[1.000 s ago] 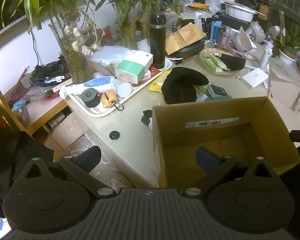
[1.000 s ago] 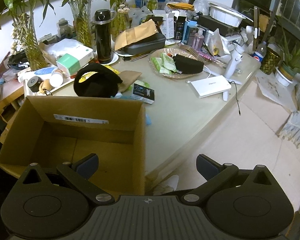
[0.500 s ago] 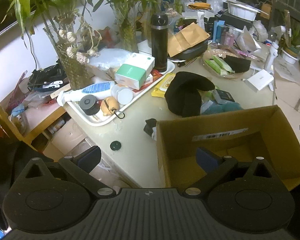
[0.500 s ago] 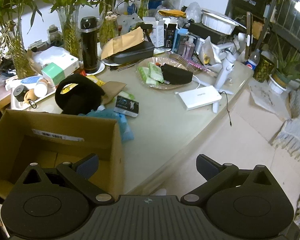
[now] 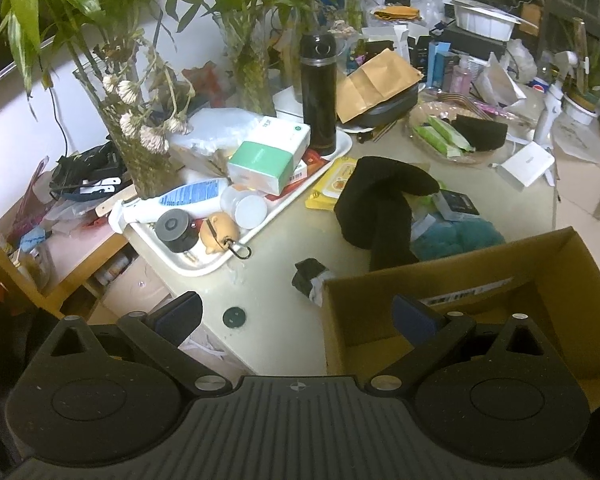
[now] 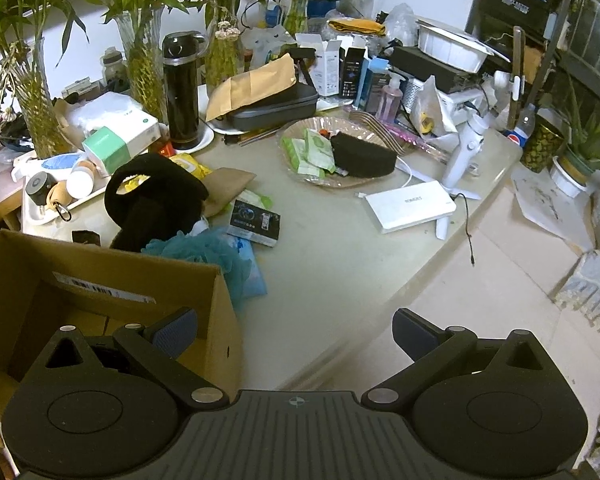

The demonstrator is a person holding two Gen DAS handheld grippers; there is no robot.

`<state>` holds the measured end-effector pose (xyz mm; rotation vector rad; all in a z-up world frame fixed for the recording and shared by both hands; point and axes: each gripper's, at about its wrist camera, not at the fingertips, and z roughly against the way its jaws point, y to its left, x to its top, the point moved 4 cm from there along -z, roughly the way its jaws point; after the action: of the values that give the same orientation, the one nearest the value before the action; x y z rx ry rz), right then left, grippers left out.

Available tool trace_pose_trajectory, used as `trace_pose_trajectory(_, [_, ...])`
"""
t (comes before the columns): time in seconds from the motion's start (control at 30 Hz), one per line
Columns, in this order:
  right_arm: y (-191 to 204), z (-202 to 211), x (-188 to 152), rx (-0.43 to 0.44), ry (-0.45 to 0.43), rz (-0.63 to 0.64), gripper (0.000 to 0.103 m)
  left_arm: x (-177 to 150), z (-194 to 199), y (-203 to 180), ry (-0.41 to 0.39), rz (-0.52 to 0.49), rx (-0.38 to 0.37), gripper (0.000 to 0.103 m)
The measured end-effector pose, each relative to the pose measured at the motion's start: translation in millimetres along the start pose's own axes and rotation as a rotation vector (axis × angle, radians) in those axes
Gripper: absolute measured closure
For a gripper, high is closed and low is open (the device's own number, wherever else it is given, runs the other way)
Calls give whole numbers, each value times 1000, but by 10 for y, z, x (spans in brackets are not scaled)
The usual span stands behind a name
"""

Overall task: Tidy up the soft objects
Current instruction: 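Grasp the black cloth with the left tool while the right tool grasps the teal bath pouf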

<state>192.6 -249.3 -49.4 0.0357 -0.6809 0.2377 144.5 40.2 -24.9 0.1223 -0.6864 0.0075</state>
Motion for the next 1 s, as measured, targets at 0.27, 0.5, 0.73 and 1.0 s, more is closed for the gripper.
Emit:
trace_pose_trajectory(0.27, [-43, -97, 166, 60, -35, -6, 0, 178, -140, 78, -20, -19, -39, 0])
trace_pose_trajectory(0.5, [-76, -259, 271, 133, -58, -32, 0, 342, -370, 165, -16, 0, -111, 0])
trace_pose_trajectory(0.73, [-114, -359, 391, 203, -86, -43, 0, 479, -673, 117, -13, -45, -141, 0])
trace_pose_trajectory(1.0, [-188, -448, 503, 238, -110, 5, 0, 634, -1007, 26, -21, -120, -182, 0])
